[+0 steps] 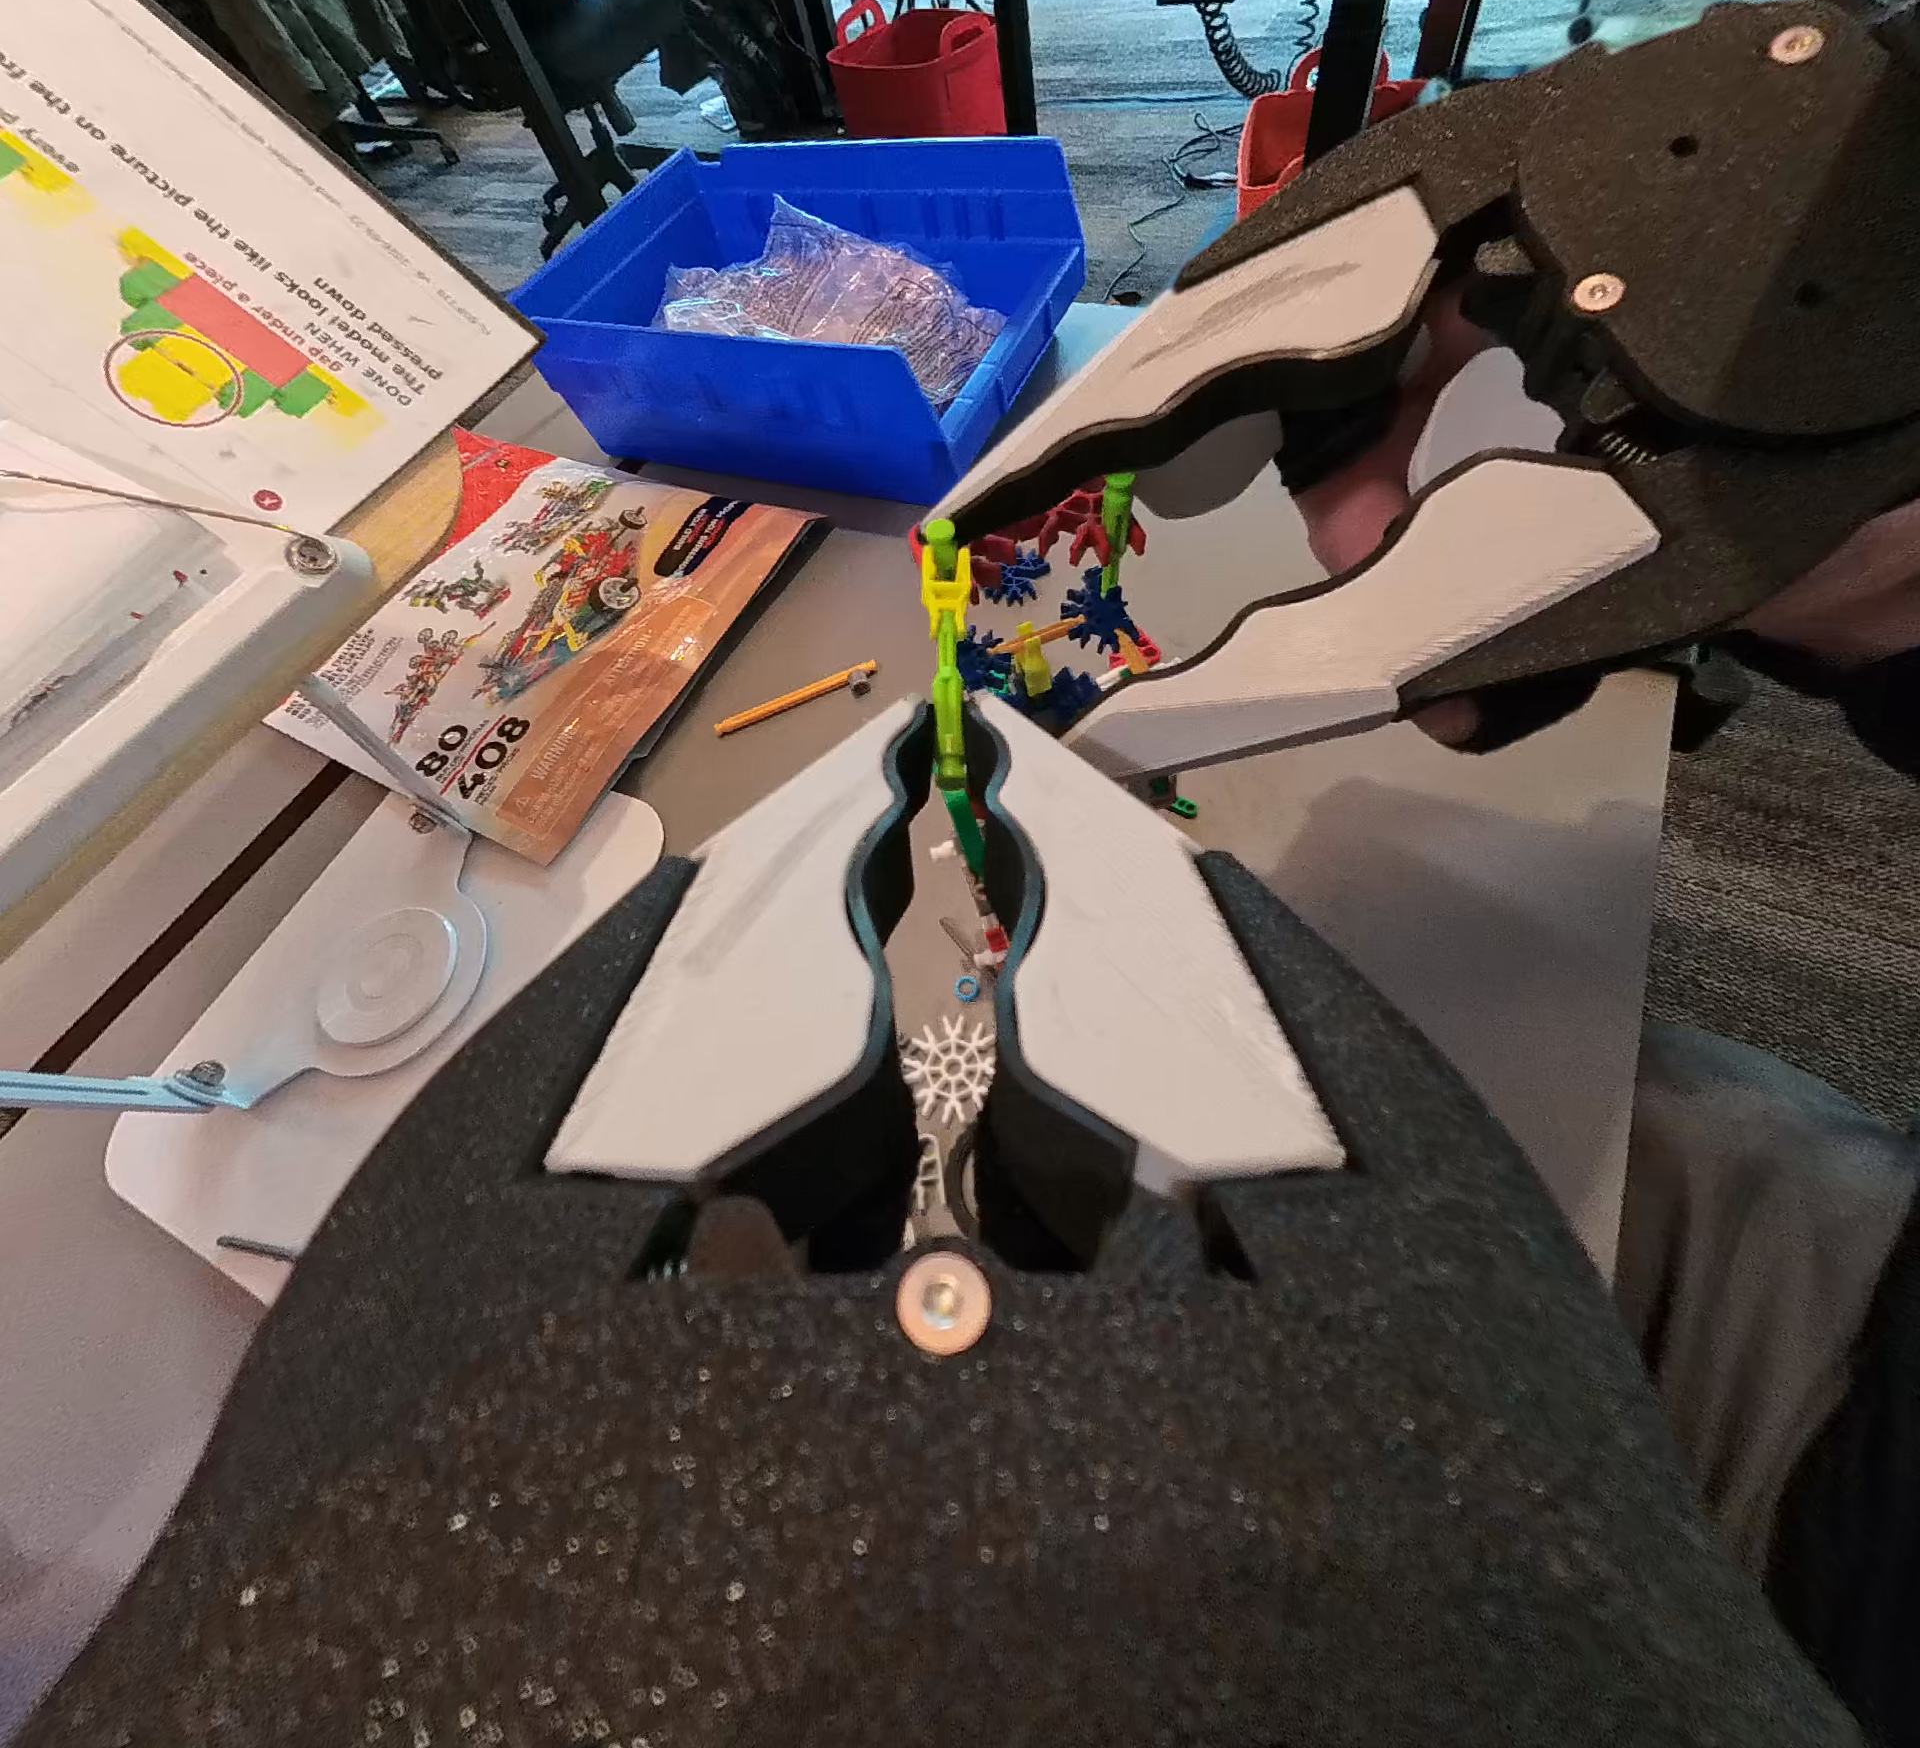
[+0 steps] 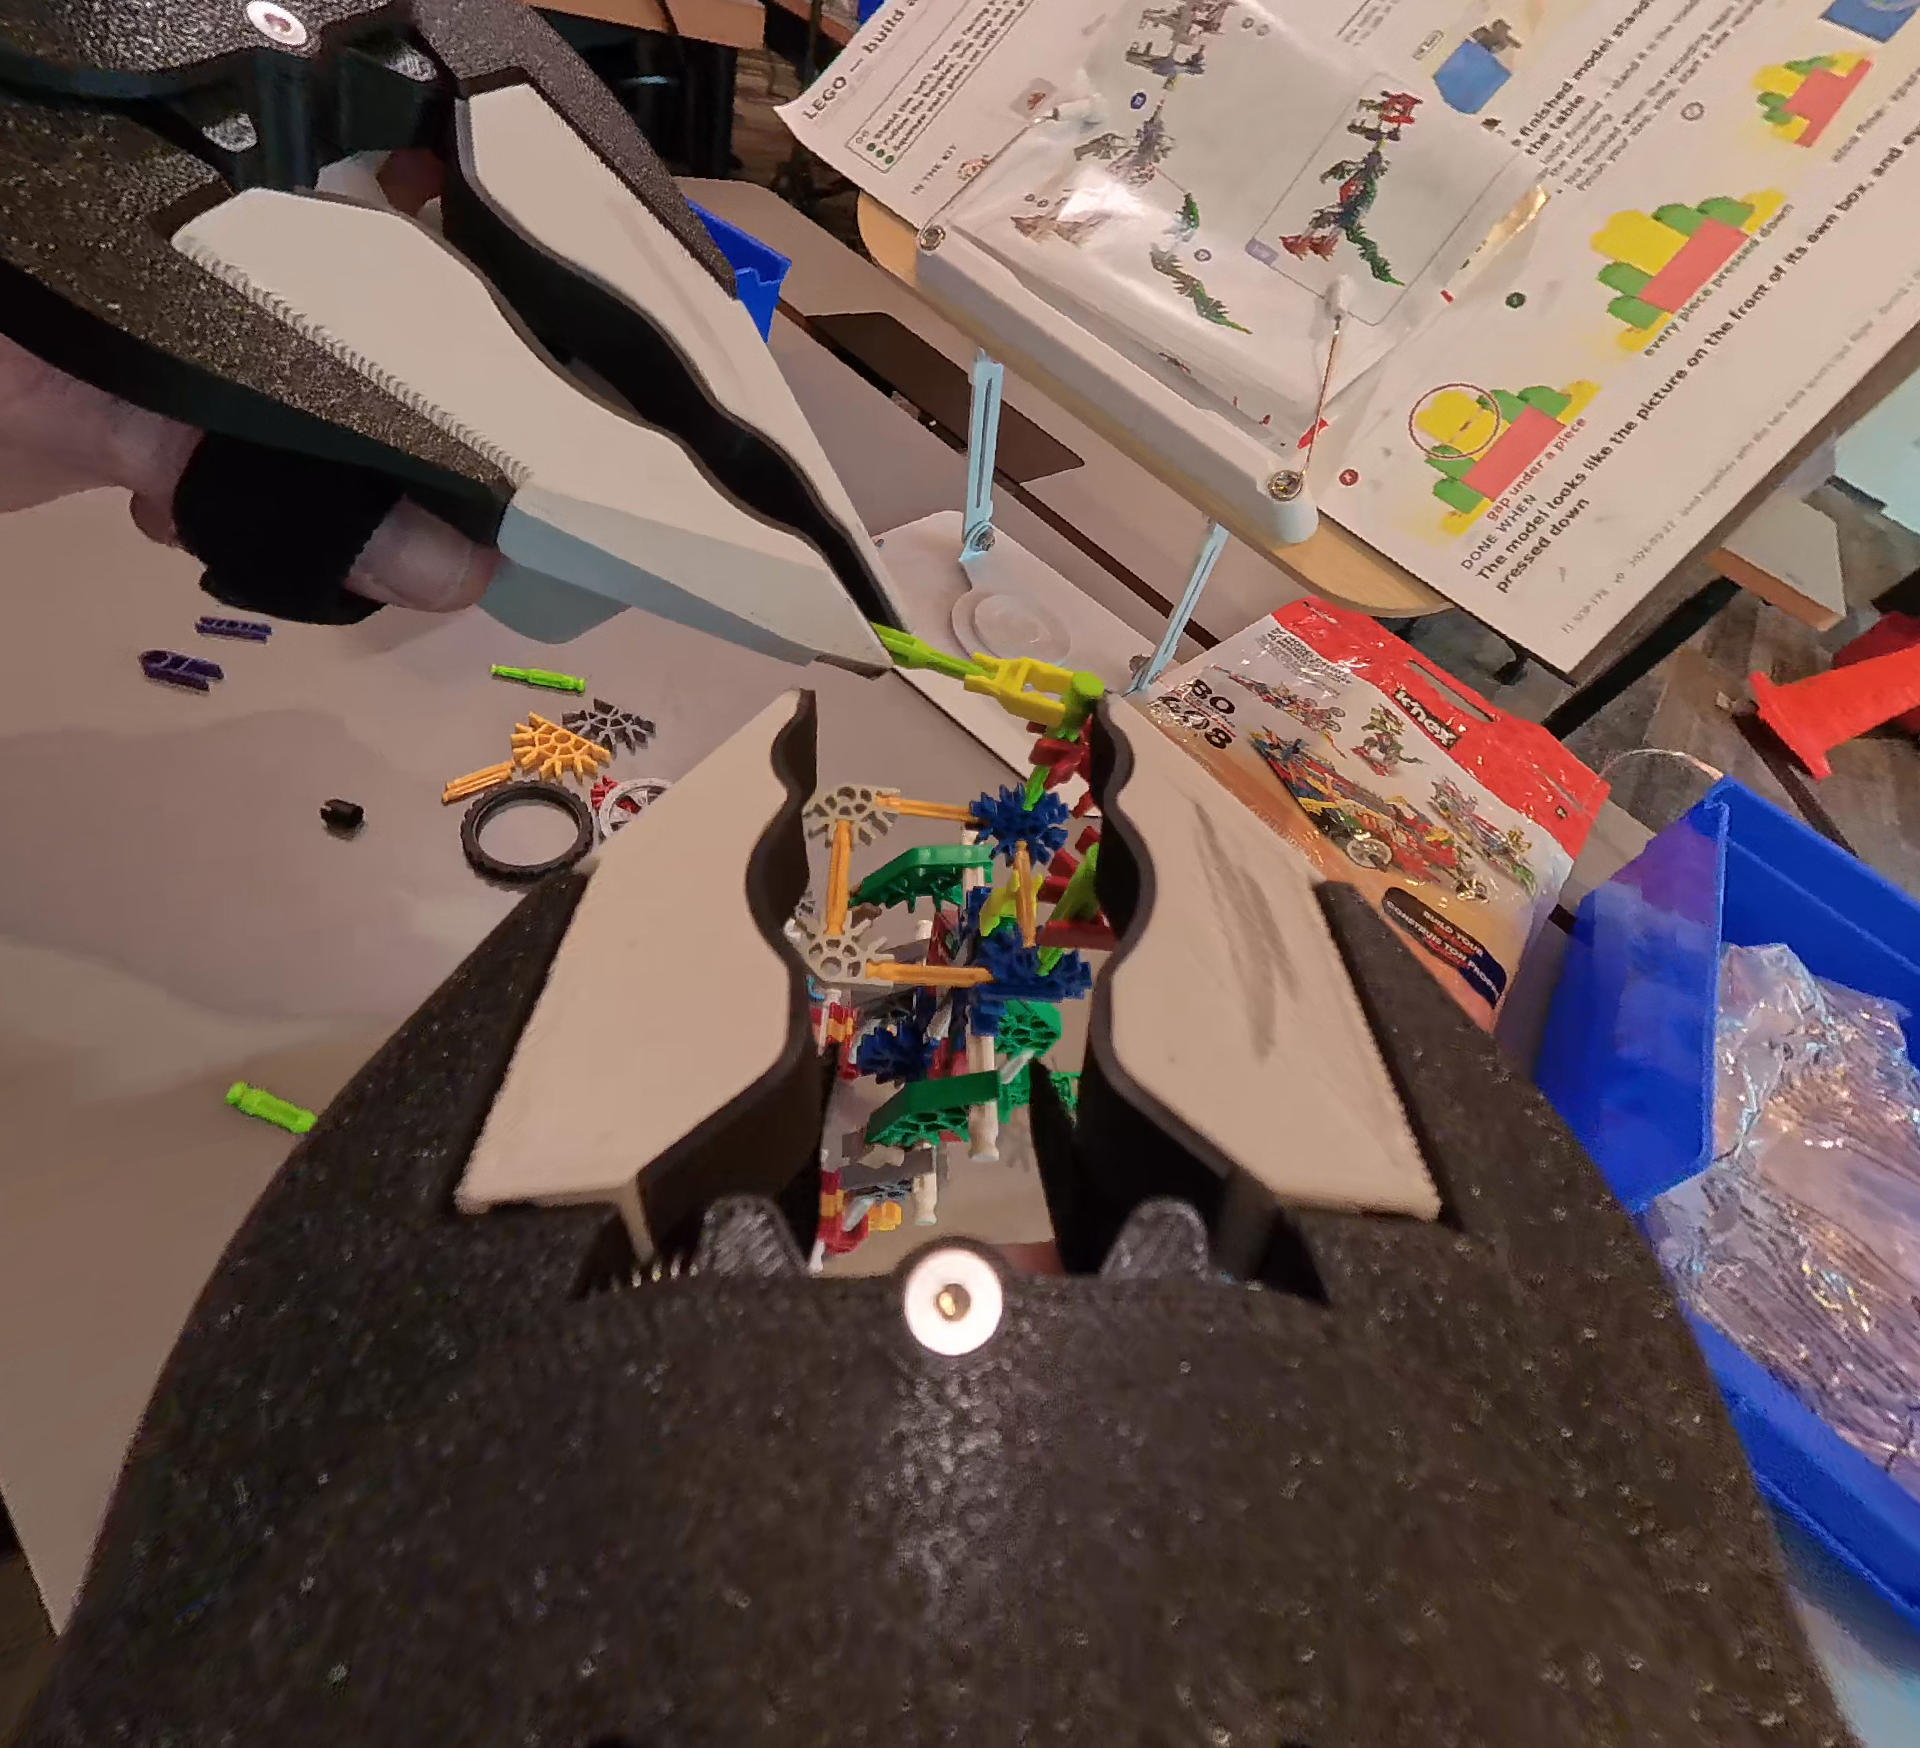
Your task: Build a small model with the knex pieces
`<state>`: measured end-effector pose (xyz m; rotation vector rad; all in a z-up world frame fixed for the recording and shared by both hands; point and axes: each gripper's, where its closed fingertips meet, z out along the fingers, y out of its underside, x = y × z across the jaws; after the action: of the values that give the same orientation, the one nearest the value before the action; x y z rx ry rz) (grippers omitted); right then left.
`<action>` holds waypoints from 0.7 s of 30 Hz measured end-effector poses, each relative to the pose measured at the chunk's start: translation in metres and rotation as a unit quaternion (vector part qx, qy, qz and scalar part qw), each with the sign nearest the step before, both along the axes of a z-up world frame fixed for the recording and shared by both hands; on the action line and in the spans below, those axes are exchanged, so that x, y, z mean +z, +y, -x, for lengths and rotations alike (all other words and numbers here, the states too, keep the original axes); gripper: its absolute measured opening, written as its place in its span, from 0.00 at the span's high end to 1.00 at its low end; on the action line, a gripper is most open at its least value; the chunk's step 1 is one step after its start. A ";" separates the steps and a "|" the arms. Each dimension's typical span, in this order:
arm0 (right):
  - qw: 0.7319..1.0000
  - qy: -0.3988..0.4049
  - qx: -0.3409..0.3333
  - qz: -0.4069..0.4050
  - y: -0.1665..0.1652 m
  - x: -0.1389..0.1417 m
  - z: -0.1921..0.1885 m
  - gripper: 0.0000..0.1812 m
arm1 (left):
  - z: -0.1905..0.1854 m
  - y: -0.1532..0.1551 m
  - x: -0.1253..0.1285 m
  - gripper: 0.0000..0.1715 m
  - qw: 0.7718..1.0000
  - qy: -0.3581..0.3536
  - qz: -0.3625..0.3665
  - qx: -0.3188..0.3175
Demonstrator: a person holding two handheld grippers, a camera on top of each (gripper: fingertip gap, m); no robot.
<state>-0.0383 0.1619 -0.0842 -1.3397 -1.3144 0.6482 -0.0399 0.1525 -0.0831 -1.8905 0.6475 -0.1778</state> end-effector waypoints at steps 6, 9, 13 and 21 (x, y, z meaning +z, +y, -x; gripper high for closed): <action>0.999 -0.002 0.013 0.032 0.003 0.002 -0.001 0.72 | 0.005 0.004 -0.003 0.98 0.999 -0.013 0.028 -0.011; 0.998 -0.002 0.028 0.055 0.008 0.005 -0.006 0.73 | 0.006 0.005 -0.002 0.98 0.999 -0.021 0.025 -0.009; 0.996 0.000 0.050 0.074 0.016 0.013 -0.012 0.81 | 0.005 0.005 0.000 0.98 0.999 -0.037 0.017 -0.010; 0.993 -0.050 0.092 0.062 0.020 0.010 -0.008 0.88 | 0.002 0.006 0.000 0.98 0.999 -0.036 0.035 -0.016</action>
<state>-0.0298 0.1819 -0.0747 -1.3762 -1.5120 0.8082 -0.0419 0.1585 -0.0835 -1.9336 0.6293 -0.2906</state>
